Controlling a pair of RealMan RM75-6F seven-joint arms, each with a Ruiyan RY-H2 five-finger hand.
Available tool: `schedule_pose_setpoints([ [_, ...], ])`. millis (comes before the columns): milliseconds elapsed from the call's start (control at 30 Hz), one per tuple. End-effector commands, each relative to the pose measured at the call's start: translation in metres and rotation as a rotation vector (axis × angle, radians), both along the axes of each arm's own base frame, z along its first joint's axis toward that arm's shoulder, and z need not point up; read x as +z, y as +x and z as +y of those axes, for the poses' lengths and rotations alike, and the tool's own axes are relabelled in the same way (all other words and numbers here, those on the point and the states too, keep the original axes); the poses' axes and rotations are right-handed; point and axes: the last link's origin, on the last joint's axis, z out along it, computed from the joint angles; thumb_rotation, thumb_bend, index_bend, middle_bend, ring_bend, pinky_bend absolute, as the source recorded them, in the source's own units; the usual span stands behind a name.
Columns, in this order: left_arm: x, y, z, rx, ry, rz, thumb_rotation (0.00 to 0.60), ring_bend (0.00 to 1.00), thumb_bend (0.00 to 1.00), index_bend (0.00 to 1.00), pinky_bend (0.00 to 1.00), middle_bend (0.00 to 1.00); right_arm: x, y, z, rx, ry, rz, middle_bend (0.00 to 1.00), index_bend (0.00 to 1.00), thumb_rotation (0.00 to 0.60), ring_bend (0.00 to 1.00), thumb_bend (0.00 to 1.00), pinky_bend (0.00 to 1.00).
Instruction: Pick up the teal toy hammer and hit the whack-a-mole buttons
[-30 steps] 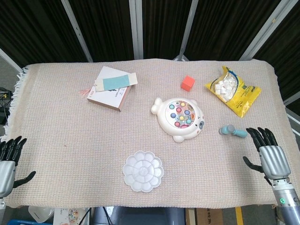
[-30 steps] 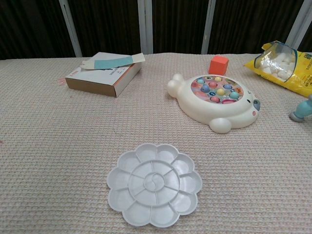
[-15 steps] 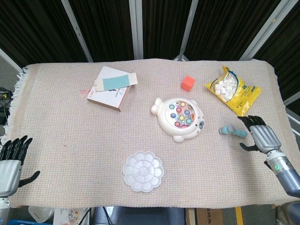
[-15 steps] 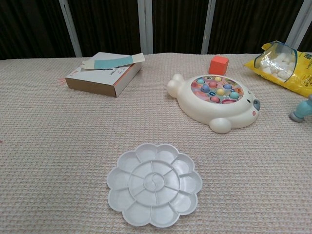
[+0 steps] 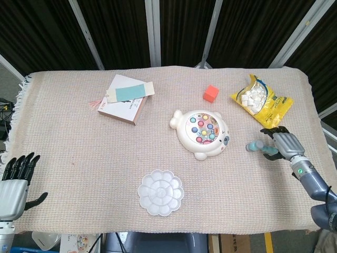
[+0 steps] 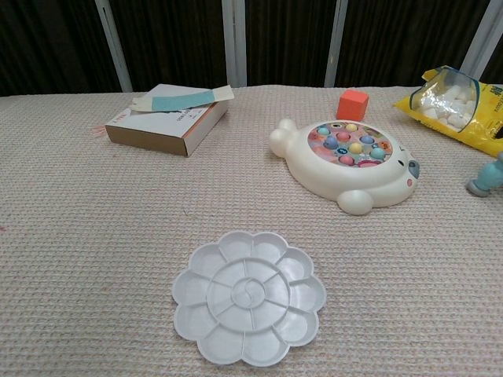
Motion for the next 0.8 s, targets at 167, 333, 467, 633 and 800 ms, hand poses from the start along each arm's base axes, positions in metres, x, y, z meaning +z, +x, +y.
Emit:
schedule_pose_setpoints([
  [167, -0.001, 0.002, 0.002, -0.001, -0.006, 0.003, 0.600, 0.00, 0.15, 0.00, 0.00, 0.00, -0.012, -0.010, -0.005, -0.028, 0.019, 0.002, 0.28, 0.26, 0.600, 0.18, 0.34, 0.04],
  [333, -0.003, 0.003, 0.003, 0.001, -0.011, 0.005, 0.600, 0.00, 0.15, 0.00, 0.00, 0.00, -0.018, -0.015, -0.008, -0.045, 0.020, -0.005, 0.31, 0.29, 0.600, 0.20, 0.35, 0.05],
  [467, -0.003, 0.003, 0.003, 0.003, -0.011, 0.006, 0.600, 0.00, 0.15, 0.00, 0.00, 0.00, -0.022, -0.019, -0.010, -0.057, 0.022, -0.009, 0.32, 0.30, 0.600, 0.21, 0.35, 0.06],
  [633, -0.004, 0.003, 0.004, 0.004, -0.014, 0.007, 0.600, 0.00, 0.15, 0.00, 0.00, 0.00, -0.026, -0.021, -0.014, -0.063, 0.021, -0.016, 0.33, 0.32, 0.600, 0.23, 0.38, 0.06],
  [800, -0.004, 0.003, 0.005, 0.005, -0.015, 0.008, 0.600, 0.00, 0.15, 0.00, 0.00, 0.00, -0.028, -0.022, -0.017, -0.064, 0.018, -0.020, 0.34, 0.34, 0.600, 0.24, 0.41, 0.07],
])
